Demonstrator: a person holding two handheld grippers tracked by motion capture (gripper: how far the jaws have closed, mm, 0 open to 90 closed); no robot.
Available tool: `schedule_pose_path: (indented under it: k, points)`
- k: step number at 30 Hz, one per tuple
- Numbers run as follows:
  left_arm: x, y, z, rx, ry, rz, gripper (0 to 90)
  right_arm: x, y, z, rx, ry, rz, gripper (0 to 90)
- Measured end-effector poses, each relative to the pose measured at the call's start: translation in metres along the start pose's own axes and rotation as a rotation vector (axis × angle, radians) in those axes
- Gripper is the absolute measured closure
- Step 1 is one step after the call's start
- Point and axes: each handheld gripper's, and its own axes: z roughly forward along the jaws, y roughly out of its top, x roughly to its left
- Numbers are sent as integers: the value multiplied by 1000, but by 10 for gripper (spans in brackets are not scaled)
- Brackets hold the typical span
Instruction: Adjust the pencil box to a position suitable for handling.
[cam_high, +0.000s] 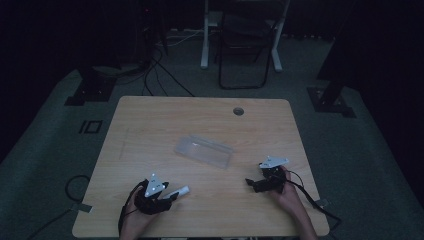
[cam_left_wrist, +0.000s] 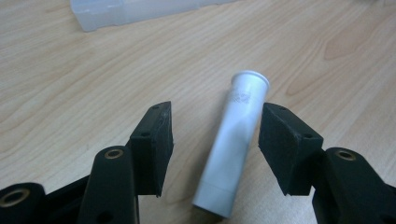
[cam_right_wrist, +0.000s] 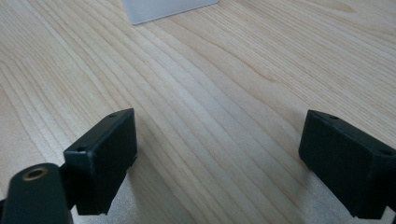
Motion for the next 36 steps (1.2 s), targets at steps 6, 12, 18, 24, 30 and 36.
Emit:
schedule_pose_path:
  k: [6, 12, 18, 24, 30, 36]
  points:
    - [-1, -2, 4, 29, -23, 31, 464, 0, 0, 0, 0, 0, 0, 114]
    - [-3, -3, 9, 60, -31, 55, 492, 0, 0, 0, 0, 0, -1, 114]
    - [-3, -5, 11, 81, -36, 61, 518, 0, 0, 0, 0, 0, 0, 113]
    - [-2, -6, 13, 99, -37, 69, 551, 0, 0, 0, 0, 0, 0, 113]
    - [1, -6, 13, 98, -40, 63, 560, 1, 0, 0, 1, -4, 2, 113]
    - [3, -6, 14, 93, -50, 60, 566, 12, 10, 2, 6, -33, 2, 150]
